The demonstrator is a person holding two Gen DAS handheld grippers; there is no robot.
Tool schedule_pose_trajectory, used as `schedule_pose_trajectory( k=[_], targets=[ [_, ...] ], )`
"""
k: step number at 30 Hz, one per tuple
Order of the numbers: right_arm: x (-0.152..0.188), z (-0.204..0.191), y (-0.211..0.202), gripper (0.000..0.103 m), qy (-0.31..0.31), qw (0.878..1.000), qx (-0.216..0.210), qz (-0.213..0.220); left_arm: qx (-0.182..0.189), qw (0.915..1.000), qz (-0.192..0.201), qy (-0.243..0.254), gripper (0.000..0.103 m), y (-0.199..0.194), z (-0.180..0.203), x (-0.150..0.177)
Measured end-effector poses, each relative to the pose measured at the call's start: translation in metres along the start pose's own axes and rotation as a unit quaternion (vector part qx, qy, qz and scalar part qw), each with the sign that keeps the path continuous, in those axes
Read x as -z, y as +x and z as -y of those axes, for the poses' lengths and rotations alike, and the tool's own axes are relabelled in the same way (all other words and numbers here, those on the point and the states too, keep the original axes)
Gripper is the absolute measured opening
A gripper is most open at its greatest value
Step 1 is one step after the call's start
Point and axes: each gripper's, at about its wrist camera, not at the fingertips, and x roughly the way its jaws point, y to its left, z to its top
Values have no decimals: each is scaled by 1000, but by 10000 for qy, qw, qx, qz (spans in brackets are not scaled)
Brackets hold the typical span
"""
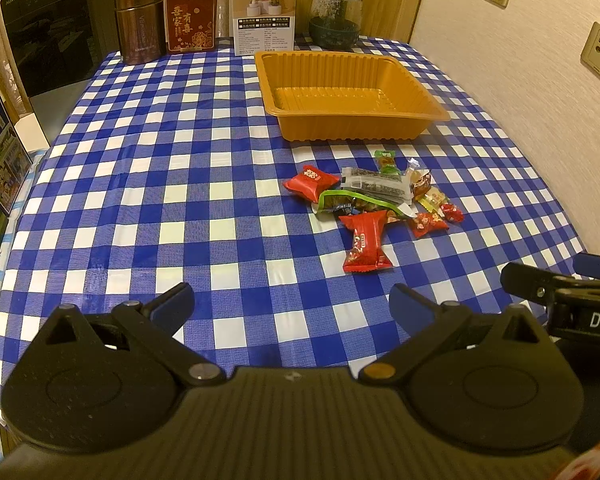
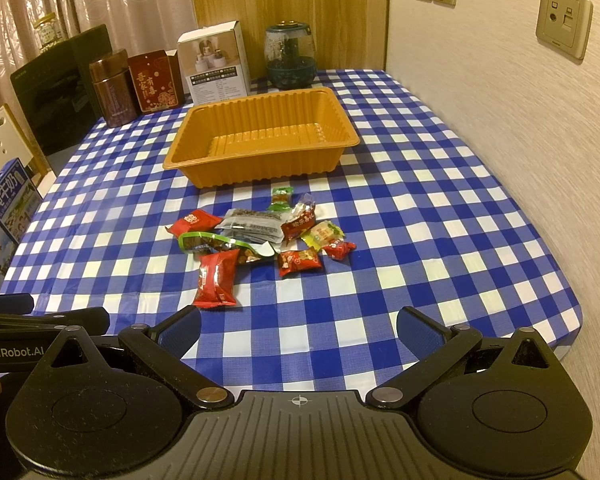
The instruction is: Organize snacks
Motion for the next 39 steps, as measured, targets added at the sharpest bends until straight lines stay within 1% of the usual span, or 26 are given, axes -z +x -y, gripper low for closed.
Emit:
schedule_pose_trajectory(
  k=[18,21,26,30,32,39],
  targets=[
    [0,0,0,103,6,10000,0,0,8,10000,-4,-13,103,0,0,0],
    [0,1,0,103,33,10000,2,7,55,9999,38,-77,103,-3,1,4],
    [0,7,-2,103,187,9998,19,48,228,9996,36,-177,103,-4,-1,5],
    [-5,16,-4,103,298,9995,27,66,512,9984,-32,-217,103,-4,-1,3],
    [-9,19,-4,103,294,9995,75,126,572,9980,-26,-253,103,-4,-2,0],
    [-23,34,4,103,191,9993,173,273,714,9967,8,-377,103,8,-15,-22]
  ],
)
